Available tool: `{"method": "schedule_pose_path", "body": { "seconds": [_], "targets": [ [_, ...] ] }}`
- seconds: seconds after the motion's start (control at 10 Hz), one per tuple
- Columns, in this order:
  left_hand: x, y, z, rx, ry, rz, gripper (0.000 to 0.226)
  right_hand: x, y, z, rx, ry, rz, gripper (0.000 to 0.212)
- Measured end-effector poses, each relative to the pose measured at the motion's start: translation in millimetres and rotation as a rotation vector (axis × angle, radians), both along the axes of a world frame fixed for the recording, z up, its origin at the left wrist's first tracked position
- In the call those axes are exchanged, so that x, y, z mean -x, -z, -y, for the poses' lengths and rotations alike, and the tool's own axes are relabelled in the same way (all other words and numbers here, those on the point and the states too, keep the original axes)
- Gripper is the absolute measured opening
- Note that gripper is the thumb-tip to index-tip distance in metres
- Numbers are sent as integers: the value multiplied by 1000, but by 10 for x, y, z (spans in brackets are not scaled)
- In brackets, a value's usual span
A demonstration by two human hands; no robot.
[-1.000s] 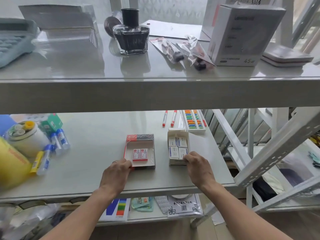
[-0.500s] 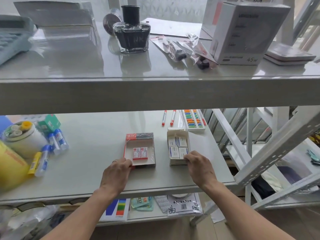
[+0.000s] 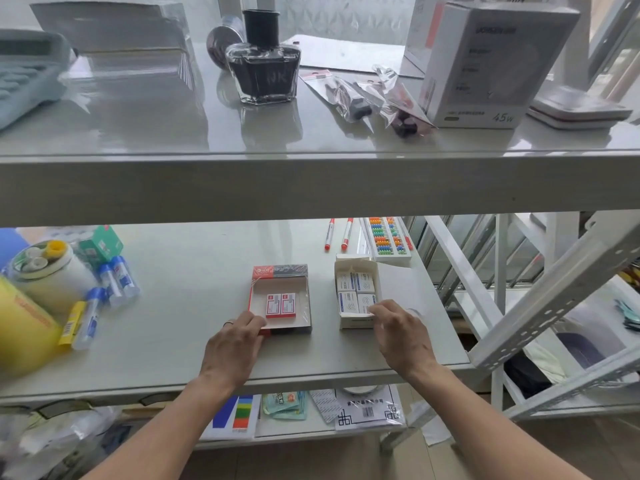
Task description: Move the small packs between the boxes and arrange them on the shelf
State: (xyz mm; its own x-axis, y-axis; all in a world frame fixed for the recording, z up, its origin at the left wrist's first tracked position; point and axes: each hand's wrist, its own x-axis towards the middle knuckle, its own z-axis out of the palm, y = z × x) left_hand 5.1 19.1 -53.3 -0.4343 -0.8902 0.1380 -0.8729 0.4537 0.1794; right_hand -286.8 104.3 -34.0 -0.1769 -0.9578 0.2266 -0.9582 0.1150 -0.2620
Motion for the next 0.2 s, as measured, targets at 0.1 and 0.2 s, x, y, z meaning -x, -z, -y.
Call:
{"method": "schedule_pose_path", "body": {
  "seconds": [0.1,0.2],
  "targets": [
    [-7,-43,-54,21,13,-18,28,0,-19,-32,36,-16,12,27],
    [-87,-77,-97,48,-31,-75,36,3,-37,-140,91,10,70,40]
  ]
}}
